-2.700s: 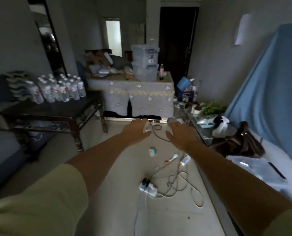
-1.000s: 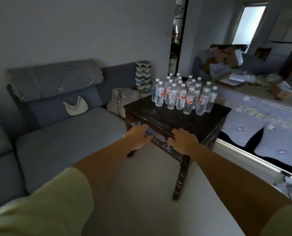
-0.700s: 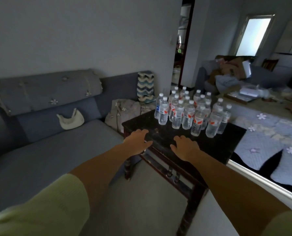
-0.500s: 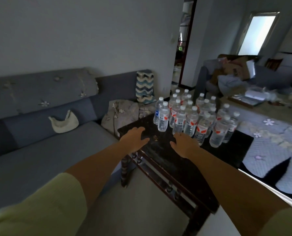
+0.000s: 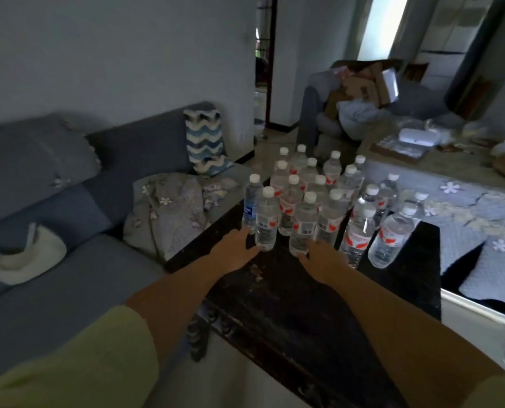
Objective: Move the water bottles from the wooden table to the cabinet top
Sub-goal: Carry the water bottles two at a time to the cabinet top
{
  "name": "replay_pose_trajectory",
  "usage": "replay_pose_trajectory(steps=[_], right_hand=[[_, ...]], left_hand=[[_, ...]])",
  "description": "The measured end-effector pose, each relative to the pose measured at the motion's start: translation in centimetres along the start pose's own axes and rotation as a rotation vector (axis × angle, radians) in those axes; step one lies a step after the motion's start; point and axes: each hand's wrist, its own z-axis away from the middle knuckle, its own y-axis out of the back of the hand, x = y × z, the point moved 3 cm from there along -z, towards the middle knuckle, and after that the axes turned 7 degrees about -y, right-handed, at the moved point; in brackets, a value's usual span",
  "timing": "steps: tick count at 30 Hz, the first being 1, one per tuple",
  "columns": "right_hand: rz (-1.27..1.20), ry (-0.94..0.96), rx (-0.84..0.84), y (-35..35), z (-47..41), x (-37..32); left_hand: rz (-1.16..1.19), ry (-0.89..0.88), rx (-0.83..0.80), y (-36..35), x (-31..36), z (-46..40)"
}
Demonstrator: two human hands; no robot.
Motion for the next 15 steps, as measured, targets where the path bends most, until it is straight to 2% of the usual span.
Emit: replay_pose_trajectory(steps=[5,11,15], right_hand=[[-0.257,-0.216,0.006,-1.7,-5.2,0.1],[-0.563,-0.358,0.012,-4.4,-9.8,0.4],[-0.881,-0.389,0.134,-5.8,-12.0,0.7]], left_hand=[[0.114,-0.118,-0.079,-1.2,-2.6,-7.2],[0.416,-0.006,-0.046,-4.4,-3.9,-11.8],[0.561,0.066,0.062,-6.3,-3.9,-13.6]])
